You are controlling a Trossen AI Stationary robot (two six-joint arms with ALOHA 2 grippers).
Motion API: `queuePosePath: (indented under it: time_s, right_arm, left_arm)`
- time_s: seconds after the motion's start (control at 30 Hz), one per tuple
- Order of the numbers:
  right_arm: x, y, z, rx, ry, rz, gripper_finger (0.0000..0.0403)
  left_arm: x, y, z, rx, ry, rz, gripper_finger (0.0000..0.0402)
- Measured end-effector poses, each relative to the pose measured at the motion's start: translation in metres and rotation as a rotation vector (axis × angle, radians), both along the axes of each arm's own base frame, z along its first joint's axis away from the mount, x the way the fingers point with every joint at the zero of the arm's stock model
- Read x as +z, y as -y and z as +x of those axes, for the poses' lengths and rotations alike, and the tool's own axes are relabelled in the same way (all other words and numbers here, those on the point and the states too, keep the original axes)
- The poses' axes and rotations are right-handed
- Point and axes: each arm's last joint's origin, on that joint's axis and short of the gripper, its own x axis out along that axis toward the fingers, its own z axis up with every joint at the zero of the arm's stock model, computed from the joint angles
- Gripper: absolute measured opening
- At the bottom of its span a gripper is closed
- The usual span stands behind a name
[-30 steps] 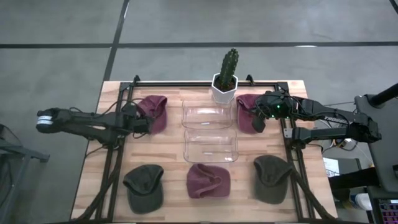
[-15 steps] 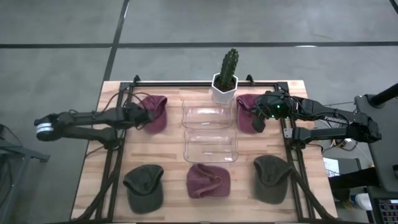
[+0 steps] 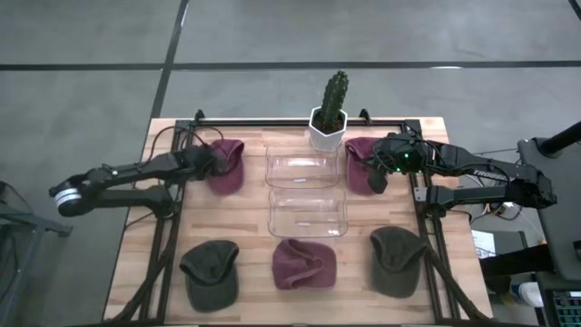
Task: Pick & Place hat
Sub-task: Put the top left red cap into the top transparent bin
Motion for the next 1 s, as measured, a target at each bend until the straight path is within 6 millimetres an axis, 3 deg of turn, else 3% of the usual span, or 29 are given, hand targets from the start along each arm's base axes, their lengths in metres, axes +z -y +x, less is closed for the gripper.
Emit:
queuePosePath:
  time_s: [0.23,0.43,0.67,0.83,1.0]
  right_arm:
    - [0.000,0.000,0.000,0.000,0.000,0.000,0.0009]
    - [0.000,0.000,0.000,0.000,0.000,0.000,0.0008]
    - [0.000,0.000,0.000,-0.001,0.000,0.001,0.0009]
    - [0.000,0.000,0.000,-0.002,0.000,0.001,0.0008]
    - [0.000,0.000,0.000,-0.002,0.000,0.002,0.0008]
  left_arm:
    - [-0.025,0.000,-0.004,-0.010,0.121,-0.007,0.0209]
    - [-0.031,0.002,-0.007,0.040,0.145,-0.023,0.0150]
    - [-0.022,-0.001,-0.002,0.048,0.190,-0.007,0.0018]
    - [-0.012,-0.004,0.001,0.070,0.224,0.012,0.0007]
    - [0.017,-0.008,0.005,0.072,0.309,0.116,0.0005]
